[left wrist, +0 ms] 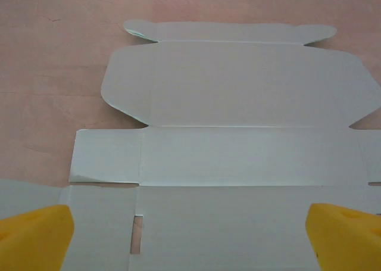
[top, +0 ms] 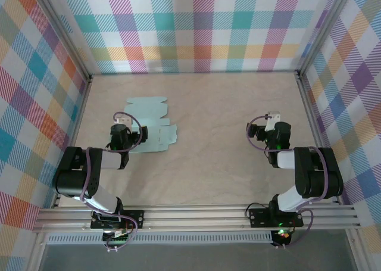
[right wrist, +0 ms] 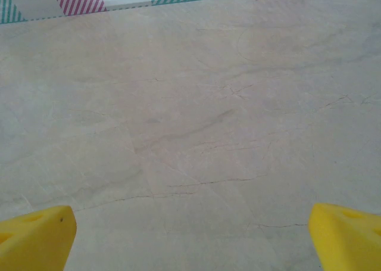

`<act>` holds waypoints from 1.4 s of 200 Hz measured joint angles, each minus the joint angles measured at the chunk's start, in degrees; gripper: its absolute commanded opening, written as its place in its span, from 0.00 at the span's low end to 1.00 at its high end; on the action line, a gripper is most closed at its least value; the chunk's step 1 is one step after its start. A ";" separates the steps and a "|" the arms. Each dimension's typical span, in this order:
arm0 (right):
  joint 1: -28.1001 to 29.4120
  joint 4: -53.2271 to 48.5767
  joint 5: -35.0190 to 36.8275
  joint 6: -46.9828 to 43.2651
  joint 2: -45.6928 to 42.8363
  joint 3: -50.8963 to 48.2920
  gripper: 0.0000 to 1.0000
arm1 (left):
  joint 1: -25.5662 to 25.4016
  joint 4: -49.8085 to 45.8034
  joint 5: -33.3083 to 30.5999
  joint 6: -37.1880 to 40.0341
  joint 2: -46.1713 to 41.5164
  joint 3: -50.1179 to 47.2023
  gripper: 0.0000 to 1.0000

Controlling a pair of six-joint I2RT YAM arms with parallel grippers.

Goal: Fold the paper box

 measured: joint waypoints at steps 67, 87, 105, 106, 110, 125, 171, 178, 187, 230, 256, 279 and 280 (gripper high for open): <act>0.00 0.00 0.00 0.00 0.00 0.00 1.00 | 0.00 0.00 0.00 0.02 0.00 0.00 1.00; 0.00 0.00 0.00 0.00 0.00 0.00 1.00 | 0.00 0.00 0.00 0.02 0.00 0.00 1.00; 0.00 0.00 0.00 0.02 0.00 0.00 1.00 | 0.00 0.00 0.00 0.02 0.00 0.00 1.00; 0.00 0.00 0.00 0.00 0.00 0.00 1.00 | 0.00 0.00 0.00 0.00 0.00 0.00 1.00; 0.00 0.00 0.00 0.00 0.00 0.00 1.00 | 0.00 0.00 0.00 0.02 0.00 0.00 1.00; 0.00 0.00 0.00 0.00 0.00 0.00 1.00 | 0.00 0.00 0.00 0.00 0.00 0.00 1.00; 0.00 0.00 0.00 0.00 0.00 0.00 1.00 | 0.00 0.00 0.00 0.02 0.00 0.00 1.00; 0.00 0.00 0.00 0.00 0.00 0.00 1.00 | -0.02 0.00 -0.02 0.04 0.00 0.00 1.00; 0.00 0.00 0.02 0.02 0.00 0.00 1.00 | -0.26 -0.26 -0.20 0.09 -0.17 0.00 1.00; 0.00 -6.93 0.31 0.04 -4.76 1.05 1.00 | -3.52 -8.94 -3.17 1.57 -10.32 0.68 1.00; 0.63 -16.79 0.13 1.36 -11.28 5.44 1.00 | -5.42 -14.45 -4.09 -0.70 -19.39 2.49 1.00; 1.73 -26.95 -1.60 6.03 -15.04 11.78 1.00 | -5.97 -17.79 -2.36 -5.66 -26.01 2.56 1.00; 1.79 -27.23 -1.68 6.23 -15.10 11.98 1.00 | -6.01 -17.90 -2.27 -5.86 -26.21 2.56 1.00</act>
